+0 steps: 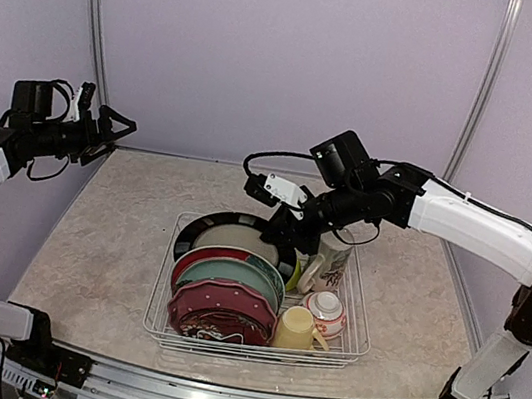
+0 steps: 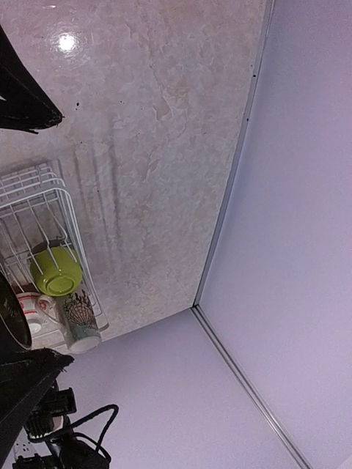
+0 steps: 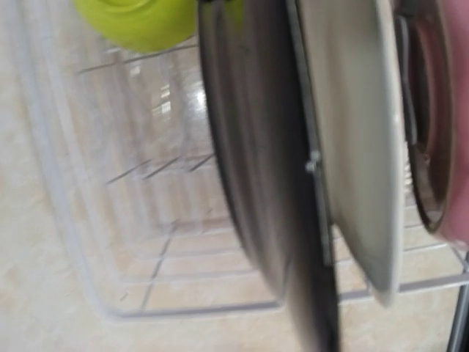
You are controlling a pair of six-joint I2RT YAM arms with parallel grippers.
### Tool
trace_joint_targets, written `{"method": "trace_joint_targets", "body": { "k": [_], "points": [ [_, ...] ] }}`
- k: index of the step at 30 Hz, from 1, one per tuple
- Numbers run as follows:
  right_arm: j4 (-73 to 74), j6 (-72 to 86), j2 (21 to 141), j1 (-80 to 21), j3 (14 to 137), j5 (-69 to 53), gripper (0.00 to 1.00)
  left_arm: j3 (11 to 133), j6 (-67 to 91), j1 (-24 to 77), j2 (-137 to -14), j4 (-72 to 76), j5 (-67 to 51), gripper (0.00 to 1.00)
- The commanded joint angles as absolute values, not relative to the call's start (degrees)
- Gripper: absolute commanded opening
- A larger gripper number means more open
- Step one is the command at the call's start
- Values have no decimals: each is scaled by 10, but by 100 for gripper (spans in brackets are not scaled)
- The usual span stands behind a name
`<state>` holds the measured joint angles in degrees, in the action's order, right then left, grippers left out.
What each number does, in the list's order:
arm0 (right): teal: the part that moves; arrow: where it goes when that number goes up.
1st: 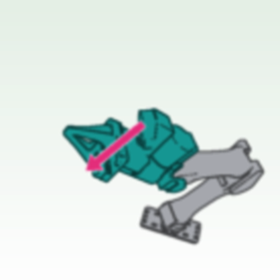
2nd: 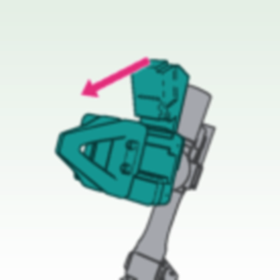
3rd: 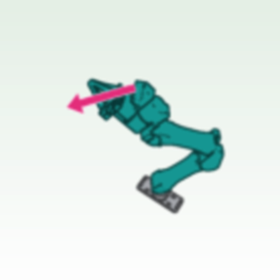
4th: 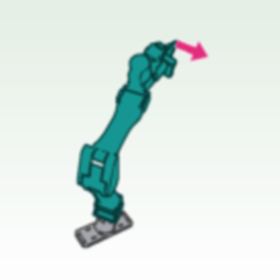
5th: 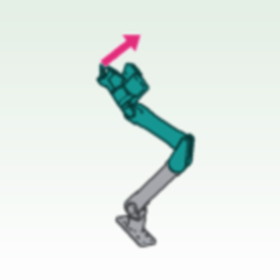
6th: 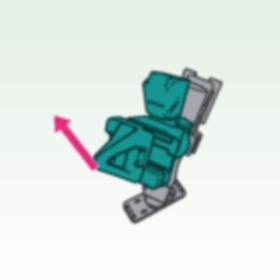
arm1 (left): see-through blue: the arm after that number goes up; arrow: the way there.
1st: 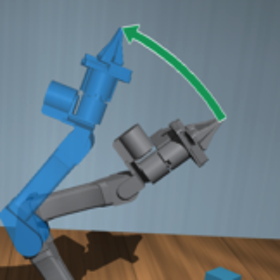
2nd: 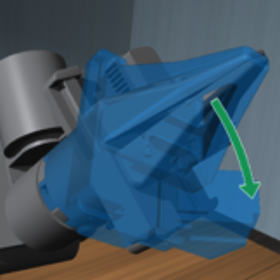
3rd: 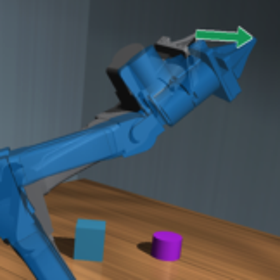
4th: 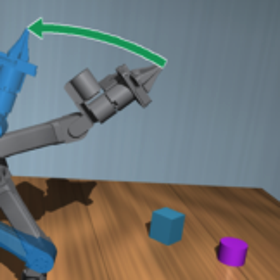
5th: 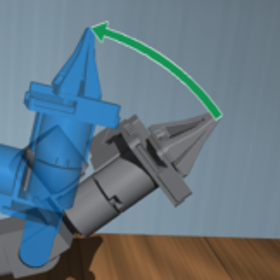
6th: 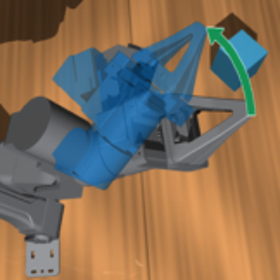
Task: Unload the mixed dishes from the dish rack
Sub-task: Grab the plate from the dish rack.
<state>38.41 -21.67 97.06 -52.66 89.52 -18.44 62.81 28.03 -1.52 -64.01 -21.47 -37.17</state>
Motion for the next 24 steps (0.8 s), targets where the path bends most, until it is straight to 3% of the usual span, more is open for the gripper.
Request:
{"method": "trace_joint_targets", "body": {
  "k": [1,24],
  "points": [
    [338,-220,916,-528,925,-213,0,628,274,-13,-648,-222,-373,99],
    [254,-60,888,-523,953,-76,0,629,275,-12,-650,-225,-374,99]
  ]
}}
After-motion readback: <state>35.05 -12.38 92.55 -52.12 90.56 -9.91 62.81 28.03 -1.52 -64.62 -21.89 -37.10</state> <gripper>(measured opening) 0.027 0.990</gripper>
